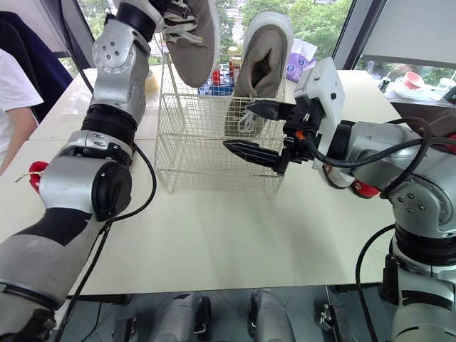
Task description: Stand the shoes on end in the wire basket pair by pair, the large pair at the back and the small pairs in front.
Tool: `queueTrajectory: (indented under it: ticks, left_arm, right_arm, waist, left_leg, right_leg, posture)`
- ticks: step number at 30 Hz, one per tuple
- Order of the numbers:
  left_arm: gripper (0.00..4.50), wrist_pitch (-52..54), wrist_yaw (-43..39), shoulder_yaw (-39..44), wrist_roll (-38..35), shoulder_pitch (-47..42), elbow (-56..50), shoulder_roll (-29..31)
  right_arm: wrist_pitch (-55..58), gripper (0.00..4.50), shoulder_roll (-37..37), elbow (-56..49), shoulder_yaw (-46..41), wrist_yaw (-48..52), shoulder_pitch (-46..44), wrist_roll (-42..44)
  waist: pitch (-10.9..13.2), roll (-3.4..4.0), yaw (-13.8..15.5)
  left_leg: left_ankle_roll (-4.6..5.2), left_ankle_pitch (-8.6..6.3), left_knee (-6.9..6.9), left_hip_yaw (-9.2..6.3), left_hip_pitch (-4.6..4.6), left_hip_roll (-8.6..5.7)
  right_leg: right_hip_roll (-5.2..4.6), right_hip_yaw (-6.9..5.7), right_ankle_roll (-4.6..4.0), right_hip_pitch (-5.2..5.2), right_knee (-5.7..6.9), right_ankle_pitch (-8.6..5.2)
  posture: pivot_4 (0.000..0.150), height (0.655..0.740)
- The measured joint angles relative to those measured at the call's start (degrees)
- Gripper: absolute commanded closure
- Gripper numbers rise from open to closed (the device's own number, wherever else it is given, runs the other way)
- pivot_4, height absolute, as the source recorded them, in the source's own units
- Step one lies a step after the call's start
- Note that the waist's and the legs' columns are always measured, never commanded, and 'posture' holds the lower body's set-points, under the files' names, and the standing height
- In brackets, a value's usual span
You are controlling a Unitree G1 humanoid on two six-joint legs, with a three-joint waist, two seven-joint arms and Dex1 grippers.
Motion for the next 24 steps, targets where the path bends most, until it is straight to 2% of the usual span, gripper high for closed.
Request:
queueTrajectory:
  ticks: [5,8,12,14,15,19,21,24]
  left_arm:
    - [4.24,1.60,-0.08,-0.80,0.03,7.28,-9.35,-1.63]
    - [4.24,5.31,0.21,-1.87,0.17,14.25,-17.21,-2.83]
    - [4.24,11.07,1.22,-2.76,0.17,18.42,-24.94,-3.07]
    - [3.24,13.99,1.18,-2.88,-0.05,19.71,-28.28,-3.00]
    - [2.92,15.26,1.06,-2.88,-0.35,20.56,-29.63,-2.94]
    - [0.86,20.27,0.44,-2.93,-1.19,23.35,-32.78,-2.16]
    - [0.06,23.14,-0.30,-3.01,-1.37,24.07,-34.50,-1.34]
    - [0.06,28.21,-2.48,-3.25,-3.06,25.81,-39.54,-0.05]
  right_arm:
    - [-0.09,0.00,-0.01,0.07,0.05,-0.34,0.09,-0.02]
    - [-0.52,0.00,0.04,0.17,0.30,-0.21,0.05,-0.07]
    - [-1.02,0.00,0.09,0.76,0.78,0.22,-0.12,-0.17]
    - [-1.33,0.00,0.15,1.57,1.17,0.59,-0.40,-0.42]
    - [-1.63,0.00,0.23,1.96,1.58,0.79,-0.59,-0.71]
    - [-2.61,0.00,0.49,2.97,2.79,1.78,-1.04,-1.45]
    - [-3.05,0.00,0.52,3.49,2.95,2.31,-1.24,-1.85]
    - [-3.50,0.00,0.62,4.56,3.50,3.22,-1.68,-2.49]
  waist:
    - [-0.03,0.03,0.00]
    - [-0.03,0.03,0.00]
    - [-0.04,0.03,-0.05]
    - [-0.04,0.05,-0.13]
    - [-0.06,0.07,-0.18]
    - [-0.06,0.07,-0.10]
    - [-0.06,0.07,-0.08]
    - [-0.06,0.07,-0.09]
  left_leg:
    - [0.00,0.00,0.00,-0.01,0.14,0.06]
    - [0.00,0.00,0.00,-0.05,0.19,0.07]
    - [0.00,0.01,0.01,-0.16,0.23,0.08]
    - [0.00,0.01,0.00,-0.16,0.25,0.09]
    - [0.00,0.01,-0.01,-0.15,0.29,0.09]
    - [-0.02,0.02,0.00,-0.18,0.30,0.11]
    - [-0.02,0.02,0.00,-0.17,0.30,0.11]
    - [-0.02,0.02,0.00,-0.17,0.29,0.13]
  right_leg:
    - [-0.01,0.02,-0.01,0.12,0.02,0.00]
    - [0.00,0.04,-0.02,0.15,0.05,0.01]
    - [0.02,0.06,-0.04,0.16,0.07,0.03]
    - [0.03,0.07,-0.04,0.17,0.06,0.03]
    - [0.03,0.09,-0.04,0.20,0.07,0.03]
    - [0.07,0.09,-0.06,0.22,0.07,0.04]
    - [0.07,0.09,-0.07,0.22,0.06,0.04]
    - [0.06,0.10,-0.07,0.21,0.06,0.04]
  posture:
    - [0.150,0.7400]
    - [0.150,0.7400]
    - [0.150,0.7400]
    - [0.150,0.7400]
    - [0.150,0.7400]
    - [0.150,0.7400]
    - [0.150,0.7400]
    - [0.150,0.7400]
